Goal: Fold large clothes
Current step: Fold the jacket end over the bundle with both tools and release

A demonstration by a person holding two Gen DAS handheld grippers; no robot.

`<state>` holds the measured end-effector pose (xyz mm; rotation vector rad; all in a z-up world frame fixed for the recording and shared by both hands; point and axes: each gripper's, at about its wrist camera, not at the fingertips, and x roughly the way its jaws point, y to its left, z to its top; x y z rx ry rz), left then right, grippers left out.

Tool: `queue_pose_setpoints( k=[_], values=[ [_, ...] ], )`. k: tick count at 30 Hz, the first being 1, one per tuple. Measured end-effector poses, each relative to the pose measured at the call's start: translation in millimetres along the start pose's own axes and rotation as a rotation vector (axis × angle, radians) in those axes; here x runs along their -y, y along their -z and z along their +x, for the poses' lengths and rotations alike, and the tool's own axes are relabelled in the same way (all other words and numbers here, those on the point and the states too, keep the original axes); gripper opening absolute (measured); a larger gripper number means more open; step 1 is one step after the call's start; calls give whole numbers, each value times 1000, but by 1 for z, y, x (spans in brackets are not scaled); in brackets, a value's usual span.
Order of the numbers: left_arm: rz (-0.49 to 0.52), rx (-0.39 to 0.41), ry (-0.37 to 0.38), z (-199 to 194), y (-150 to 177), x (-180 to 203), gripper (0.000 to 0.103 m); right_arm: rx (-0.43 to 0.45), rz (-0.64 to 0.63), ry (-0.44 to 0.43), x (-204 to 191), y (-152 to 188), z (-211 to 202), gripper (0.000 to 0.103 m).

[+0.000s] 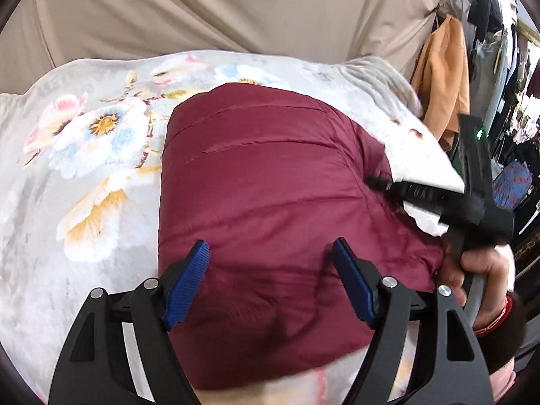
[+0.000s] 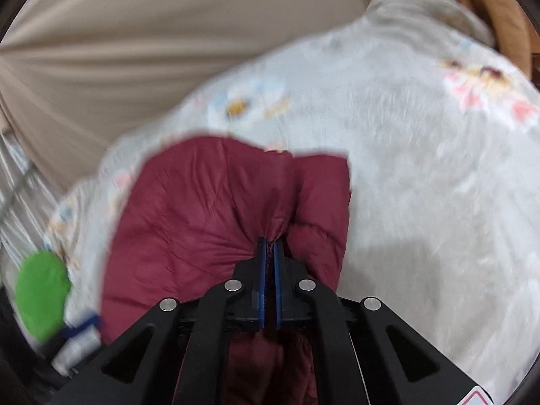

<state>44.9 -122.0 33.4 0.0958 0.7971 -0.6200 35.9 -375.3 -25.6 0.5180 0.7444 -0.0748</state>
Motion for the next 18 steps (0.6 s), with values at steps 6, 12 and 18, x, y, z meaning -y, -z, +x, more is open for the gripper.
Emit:
queue_pose_setpoints(
  k=[6,12,18],
  values=[
    [43,-7,-57,14,2,4,75,125,-3,-26,-14,6,-74,9],
    [52,-7,-65,18,2,5,80,-5,-148,21,-32,58,-73,8],
    [104,-9,-91,20,9,16,83,-69,-99,47,-16,82,-38,4]
  ],
)
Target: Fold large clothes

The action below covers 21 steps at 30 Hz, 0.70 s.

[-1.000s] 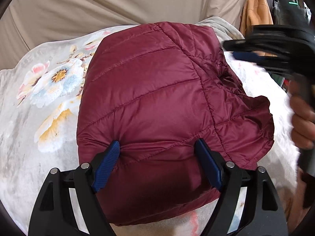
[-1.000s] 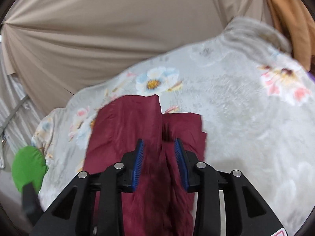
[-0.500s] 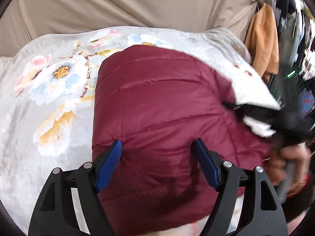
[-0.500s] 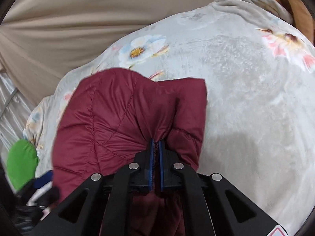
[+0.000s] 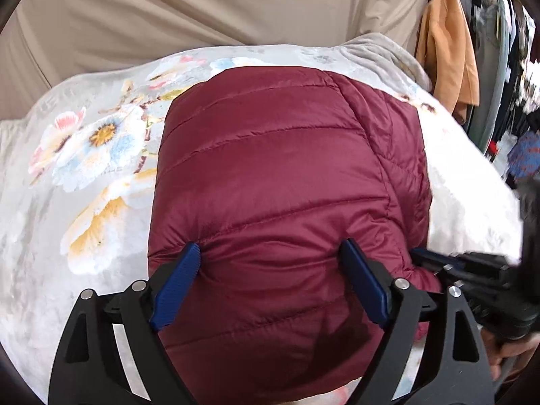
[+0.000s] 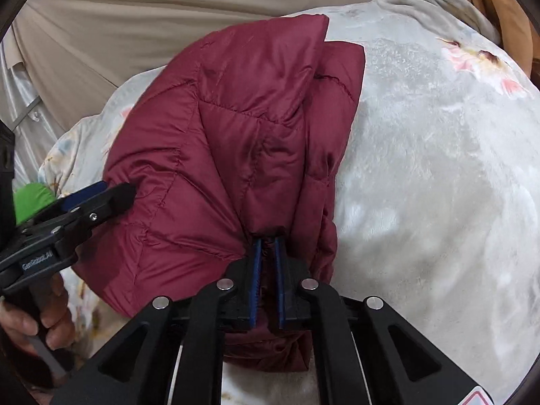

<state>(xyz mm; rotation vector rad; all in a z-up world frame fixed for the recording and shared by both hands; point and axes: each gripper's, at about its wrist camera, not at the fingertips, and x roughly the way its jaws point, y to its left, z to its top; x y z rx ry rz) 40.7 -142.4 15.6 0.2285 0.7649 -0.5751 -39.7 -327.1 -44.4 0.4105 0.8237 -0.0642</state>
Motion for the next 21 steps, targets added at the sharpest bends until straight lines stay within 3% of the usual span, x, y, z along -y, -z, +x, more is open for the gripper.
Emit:
queue_pose_setpoints(
  k=[3,5,7,10,13,15,17,19,21],
  values=[
    [-15,-4,-5,0,0,-3,83,67,32,-6,0,-13,-31,6],
    [-19,-5,-8,0,0,-4,83,109,10,-62,-4,-16,-52,6],
    [-16,-4,-14,0,0,-4,83,60,-15,-108,-7,-12,-45,6],
    [-13,-4,-13,1,-1,-1,84,-33,-25,-43,-3,0,-7,0],
    [1,-4,-38,2,0,3,85,-25,17,-52,-4,-12,-14,0],
    [-13,-6,-33,3,-1,2,86,79,13,-61,-7,-35,-38,3],
    [-15,-6,-34,3,-2,2,86,129,37,-82,-3,-52,-46,13],
    [-13,-4,-36,3,-2,3,86,138,87,-104,8,-67,-37,22],
    [-15,-4,-37,3,-1,3,86,102,109,-106,19,-74,-21,22]
  ],
)
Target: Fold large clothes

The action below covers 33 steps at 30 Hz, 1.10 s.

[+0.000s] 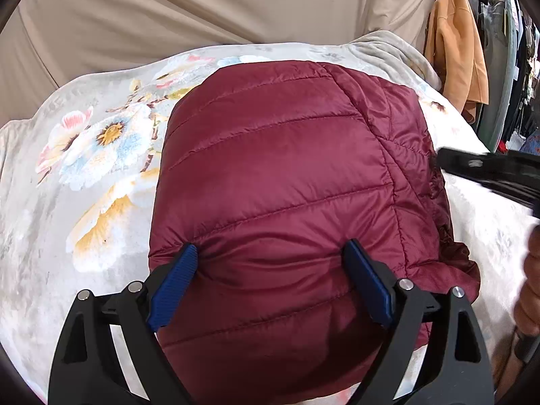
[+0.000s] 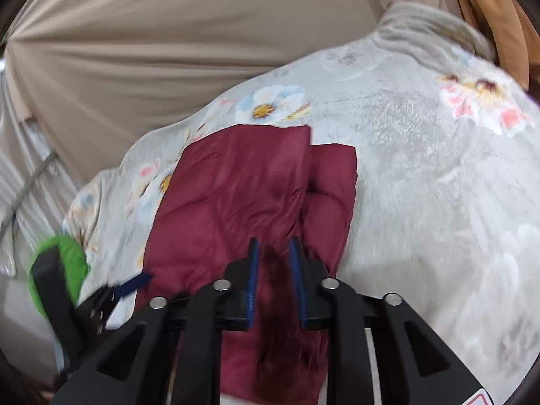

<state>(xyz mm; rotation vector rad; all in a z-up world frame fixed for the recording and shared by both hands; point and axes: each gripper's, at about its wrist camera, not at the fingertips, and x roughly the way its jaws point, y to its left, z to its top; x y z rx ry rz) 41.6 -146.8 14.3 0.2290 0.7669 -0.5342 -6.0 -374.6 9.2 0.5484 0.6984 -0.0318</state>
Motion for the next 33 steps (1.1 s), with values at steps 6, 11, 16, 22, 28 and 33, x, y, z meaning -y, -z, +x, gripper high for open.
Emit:
queue_pose_setpoints(
  k=[6,11,16,22,28,33],
  values=[
    [10,1,-11,2,0,3,88,-47,-14,12,1,5,30,11],
    [6,4,-12,4,1,1,89,58,-56,-23,-19,1,-9,7],
    [23,9,-7,4,2,2,89,-32,-37,30,2,4,24,7],
    [24,7,-11,6,2,3,90,136,-153,95,-37,11,-29,7],
    [29,5,-15,7,2,5,91,-53,-161,79,-29,50,21,2],
    [65,7,-48,9,6,11,91,-44,-159,101,-32,54,23,1]
  ],
)
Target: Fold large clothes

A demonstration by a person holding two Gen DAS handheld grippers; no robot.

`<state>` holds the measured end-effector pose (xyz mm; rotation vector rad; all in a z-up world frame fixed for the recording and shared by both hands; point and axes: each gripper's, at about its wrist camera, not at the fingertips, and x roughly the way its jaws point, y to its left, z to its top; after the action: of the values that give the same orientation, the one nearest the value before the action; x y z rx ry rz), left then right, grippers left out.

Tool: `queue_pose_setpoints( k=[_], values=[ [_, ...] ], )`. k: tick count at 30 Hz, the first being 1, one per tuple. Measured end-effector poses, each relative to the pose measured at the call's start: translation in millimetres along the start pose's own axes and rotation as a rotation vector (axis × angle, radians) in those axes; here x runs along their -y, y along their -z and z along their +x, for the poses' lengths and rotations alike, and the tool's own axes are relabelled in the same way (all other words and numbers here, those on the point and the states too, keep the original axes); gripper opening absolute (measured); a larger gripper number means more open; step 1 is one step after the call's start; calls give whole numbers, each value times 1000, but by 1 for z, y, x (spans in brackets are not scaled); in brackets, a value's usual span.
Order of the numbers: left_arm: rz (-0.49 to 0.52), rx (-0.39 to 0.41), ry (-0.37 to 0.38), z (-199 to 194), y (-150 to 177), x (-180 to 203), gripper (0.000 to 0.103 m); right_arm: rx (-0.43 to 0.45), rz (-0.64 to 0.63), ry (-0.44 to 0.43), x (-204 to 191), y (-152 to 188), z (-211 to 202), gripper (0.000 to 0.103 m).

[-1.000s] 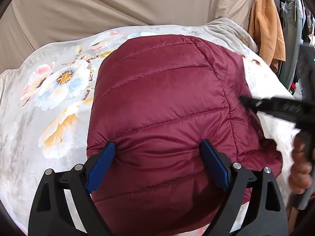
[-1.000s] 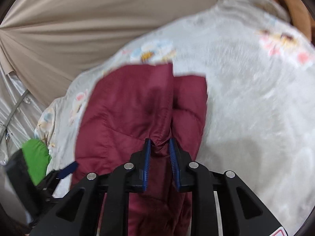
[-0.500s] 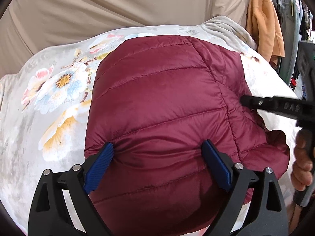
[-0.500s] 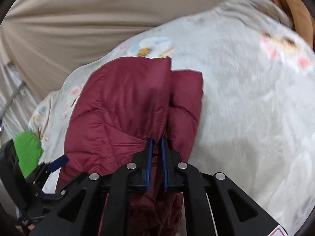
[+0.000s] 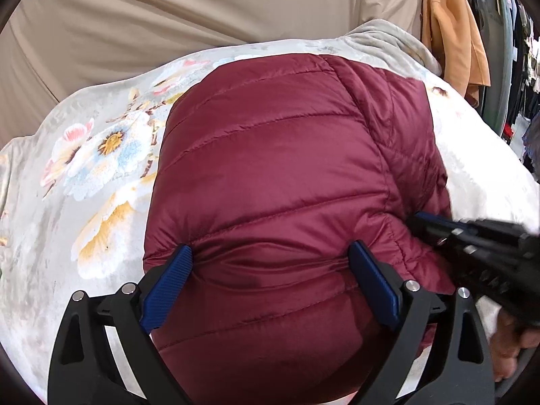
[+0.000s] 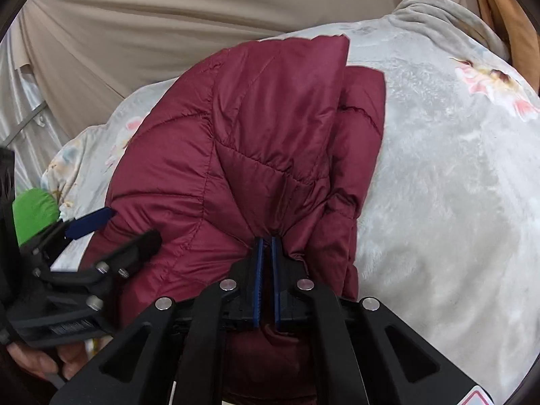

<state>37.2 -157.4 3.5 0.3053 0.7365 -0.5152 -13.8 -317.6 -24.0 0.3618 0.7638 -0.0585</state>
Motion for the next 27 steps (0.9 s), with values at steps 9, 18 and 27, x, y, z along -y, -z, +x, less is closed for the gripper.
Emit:
queue_pose_setpoints(
  k=[9,18,27],
  values=[
    [-11,3,5,-3,1,0,92,-24,-96,84,-16,25,-15,2],
    [-60,17,10,-26,-2,-17,91,71,-35,36,-8,21,-54,13],
    [-122,55,-20,-40,-18,-47,91,96,43,23,-5,7,-54,52]
  ],
)
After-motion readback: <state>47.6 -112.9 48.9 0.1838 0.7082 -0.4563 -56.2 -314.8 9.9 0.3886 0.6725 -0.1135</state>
